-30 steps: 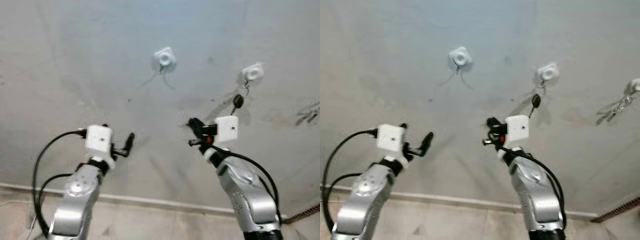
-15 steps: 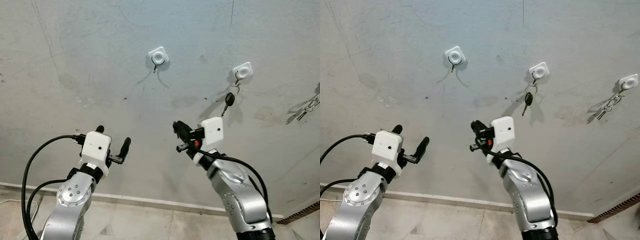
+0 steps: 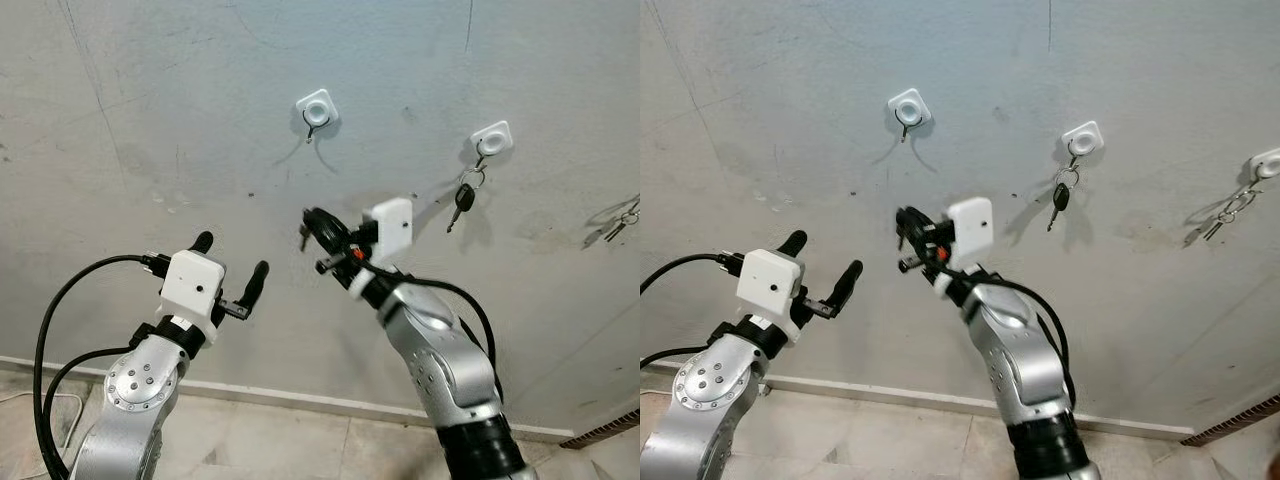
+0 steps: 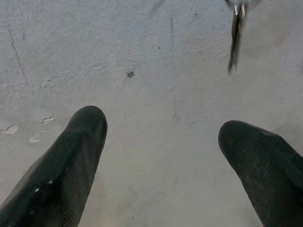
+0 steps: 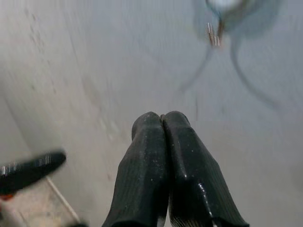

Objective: Hang keys on a hook

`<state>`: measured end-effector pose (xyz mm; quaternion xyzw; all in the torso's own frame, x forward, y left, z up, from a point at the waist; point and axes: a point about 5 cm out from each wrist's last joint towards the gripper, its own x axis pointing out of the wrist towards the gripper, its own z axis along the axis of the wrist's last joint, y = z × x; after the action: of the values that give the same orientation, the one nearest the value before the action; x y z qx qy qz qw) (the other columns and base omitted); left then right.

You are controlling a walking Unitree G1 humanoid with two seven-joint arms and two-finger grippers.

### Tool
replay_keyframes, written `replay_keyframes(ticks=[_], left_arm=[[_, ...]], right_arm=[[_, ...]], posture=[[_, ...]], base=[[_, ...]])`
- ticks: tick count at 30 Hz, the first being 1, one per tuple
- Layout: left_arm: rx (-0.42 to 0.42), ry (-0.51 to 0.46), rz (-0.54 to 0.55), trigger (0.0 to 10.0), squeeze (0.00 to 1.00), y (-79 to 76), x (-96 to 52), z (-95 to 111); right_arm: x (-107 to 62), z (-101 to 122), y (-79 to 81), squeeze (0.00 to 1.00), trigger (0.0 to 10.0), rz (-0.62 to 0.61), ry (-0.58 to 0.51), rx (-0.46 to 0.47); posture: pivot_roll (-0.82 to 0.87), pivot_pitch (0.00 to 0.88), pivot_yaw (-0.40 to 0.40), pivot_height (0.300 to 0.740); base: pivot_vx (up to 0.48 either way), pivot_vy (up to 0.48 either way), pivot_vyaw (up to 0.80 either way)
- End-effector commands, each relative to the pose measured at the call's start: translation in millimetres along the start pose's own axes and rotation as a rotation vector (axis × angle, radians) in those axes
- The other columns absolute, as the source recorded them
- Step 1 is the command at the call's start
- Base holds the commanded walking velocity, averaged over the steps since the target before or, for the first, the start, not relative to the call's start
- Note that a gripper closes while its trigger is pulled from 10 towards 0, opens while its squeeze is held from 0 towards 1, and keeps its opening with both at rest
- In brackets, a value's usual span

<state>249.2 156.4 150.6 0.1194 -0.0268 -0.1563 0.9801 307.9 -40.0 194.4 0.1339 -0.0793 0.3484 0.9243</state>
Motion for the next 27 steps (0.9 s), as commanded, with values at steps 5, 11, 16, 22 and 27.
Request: replay_keyframes(ticks=[5,11,16,22,27], left_arm=[[0.005,0.000,-0.018,10.0,0.00,-3.4,-1.9,4],[0.004,-0.001,-0.019,10.0,0.00,-3.0,-0.6,5],[0.002,0.002,-0.016,10.0,0.00,-2.4,0.3,4],[-0.008,0.008,-0.014,10.0,0.00,-4.2,-0.1,3],[-0.011,0.010,-0.014,10.0,0.00,-4.6,-0.4,3]], right_arm=[[17.2,14,2.2,0.00,10.0,0.024,-0.075,0.021],[24.1,20,4.4,0.00,10.0,0.034,-0.106,0.039],[29.0,23,2.0,0.00,10.0,0.019,-0.134,0.049],[32.3,29,-2.3,0.00,10.0,-0.010,-0.161,0.057],[33.4,29,-3.2,0.00,10.0,-0.017,-0.169,0.067]], posture=[[0.30,0.039,-0.090,0.740],[0.30,0.039,-0.091,0.740],[0.30,0.039,-0.092,0.740],[0.29,0.041,-0.095,0.740],[0.29,0.042,-0.095,0.740]], base=[[0.000,0.000,0.00],[0.000,0.000,0.00],[0.000,0.000,0.00],[0.000,0.000,0.00],[0.000,0.000,0.00]])
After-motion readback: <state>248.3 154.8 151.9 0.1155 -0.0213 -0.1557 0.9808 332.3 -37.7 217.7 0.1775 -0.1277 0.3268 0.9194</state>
